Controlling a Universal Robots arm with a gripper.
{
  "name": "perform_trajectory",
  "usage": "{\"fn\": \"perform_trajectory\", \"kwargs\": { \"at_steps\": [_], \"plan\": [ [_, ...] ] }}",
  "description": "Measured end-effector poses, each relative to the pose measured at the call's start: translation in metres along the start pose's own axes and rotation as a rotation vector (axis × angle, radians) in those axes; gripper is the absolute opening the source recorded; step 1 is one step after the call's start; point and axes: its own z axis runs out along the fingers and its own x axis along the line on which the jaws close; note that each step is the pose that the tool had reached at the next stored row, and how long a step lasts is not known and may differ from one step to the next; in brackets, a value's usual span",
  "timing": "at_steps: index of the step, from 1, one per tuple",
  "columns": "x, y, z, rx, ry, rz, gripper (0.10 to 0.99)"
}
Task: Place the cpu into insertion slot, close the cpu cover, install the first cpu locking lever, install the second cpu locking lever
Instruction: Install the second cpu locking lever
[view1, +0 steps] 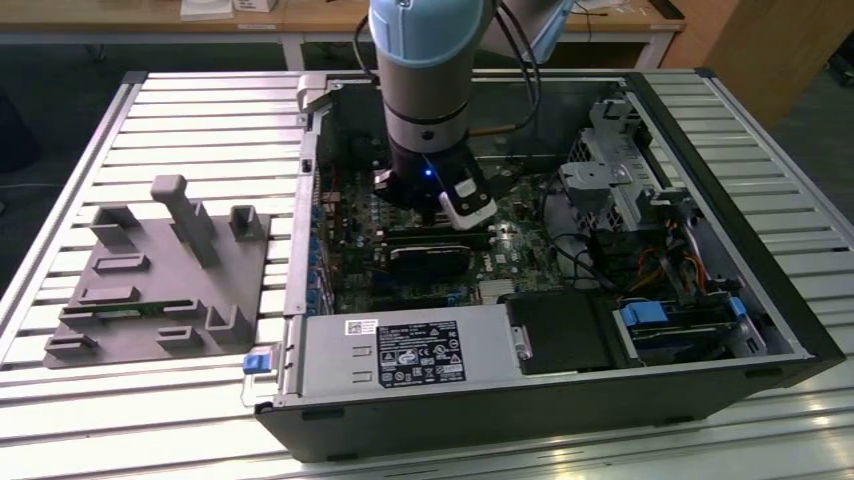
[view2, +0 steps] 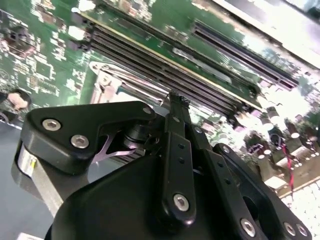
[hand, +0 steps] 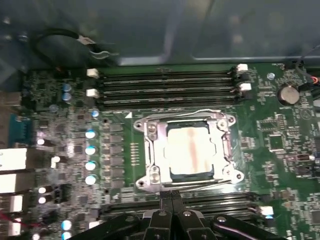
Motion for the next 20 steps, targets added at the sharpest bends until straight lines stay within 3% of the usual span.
{"fn": "perform_trajectory", "kwargs": {
  "at_steps": [3, 9, 11, 14, 20],
  "plan": [
    [-0.0037, 0.0050, 0.0013, 0.008, -0.0004, 0.000, 0.106],
    [-0.0108, 0.0188, 0.0054, 0.012, 0.0009, -0.001, 0.106],
    [-0.0134, 0.0229, 0.0067, 0.018, 0.0014, -0.001, 0.106],
    [-0.0169, 0.0283, 0.0086, 0.033, 0.0021, -0.002, 0.106],
    [-0.0212, 0.0382, 0.0118, 0.076, 0.0071, -0.004, 0.106]
  ]
}}
